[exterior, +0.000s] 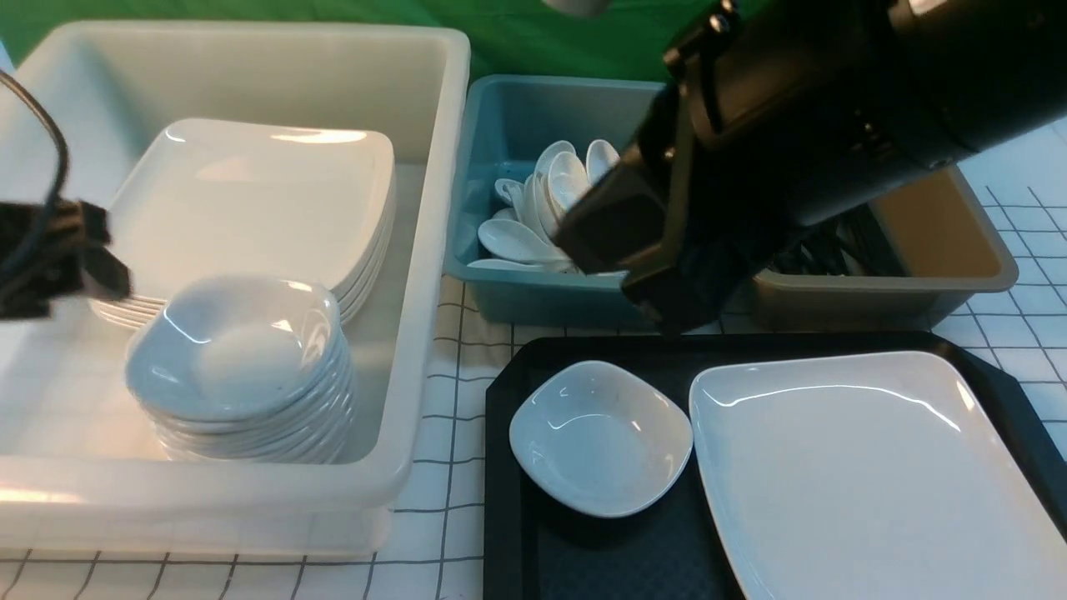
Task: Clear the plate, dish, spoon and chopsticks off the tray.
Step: Use the left arm to put the small plate into the large storage box on the left, then use the left arm to grab a small plate from the dinner plate
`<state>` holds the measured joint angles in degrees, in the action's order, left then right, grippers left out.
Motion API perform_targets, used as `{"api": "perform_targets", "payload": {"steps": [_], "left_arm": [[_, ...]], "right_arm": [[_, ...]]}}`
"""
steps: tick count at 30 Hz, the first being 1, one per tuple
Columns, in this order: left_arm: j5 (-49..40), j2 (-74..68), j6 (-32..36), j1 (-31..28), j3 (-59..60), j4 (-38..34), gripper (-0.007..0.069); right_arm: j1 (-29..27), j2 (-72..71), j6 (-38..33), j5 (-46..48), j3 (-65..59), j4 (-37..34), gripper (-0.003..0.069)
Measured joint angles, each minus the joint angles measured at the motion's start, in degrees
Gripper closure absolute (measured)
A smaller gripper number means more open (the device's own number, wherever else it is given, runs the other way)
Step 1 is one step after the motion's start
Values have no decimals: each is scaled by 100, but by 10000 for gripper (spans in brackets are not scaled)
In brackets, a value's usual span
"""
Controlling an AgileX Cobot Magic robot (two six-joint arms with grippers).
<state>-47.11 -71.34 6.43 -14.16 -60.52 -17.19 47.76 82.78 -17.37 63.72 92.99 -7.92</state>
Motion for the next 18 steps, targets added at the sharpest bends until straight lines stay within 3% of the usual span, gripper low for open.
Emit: {"api": "perform_targets", "payload": {"steps": [2, 4, 6, 7, 8, 9, 12, 14, 15, 18], "left_arm": [[-140, 142, -133, 27, -260, 93, 215], [-203, 270, -31, 237, -556, -44, 300], [-166, 347, 422, 820, -727, -478, 459], [-153, 347, 475, 889, -735, -478, 474], [-73, 341, 849, 1437, -764, -778, 553], [1, 304, 1037, 1884, -771, -924, 585], [311, 24, 1137, 3349, -771, -904, 620], [547, -295, 1003, 4280, -771, -435, 620], [576, -296, 979, 4367, -771, -435, 619], [963, -1026, 375, 5629, -771, 949, 568]], "right_arm": [[0, 0, 238, 211, 0, 495, 652], [0, 0, 443, 450, -6, 1066, 652], [-67, -78, 614, 549, -76, 1438, 652], [-81, -92, 621, 549, -85, 1459, 652], [-223, -193, 677, 573, -168, 1534, 652], [-365, -287, 700, 574, -243, 1562, 652], [-1028, -660, 774, 574, -593, 1636, 652], [-1472, -898, 817, 574, -919, 1643, 652], [-1522, -924, 817, 574, -919, 1643, 652], [-2313, -1388, 829, 572, -1634, 1453, 651]]}}
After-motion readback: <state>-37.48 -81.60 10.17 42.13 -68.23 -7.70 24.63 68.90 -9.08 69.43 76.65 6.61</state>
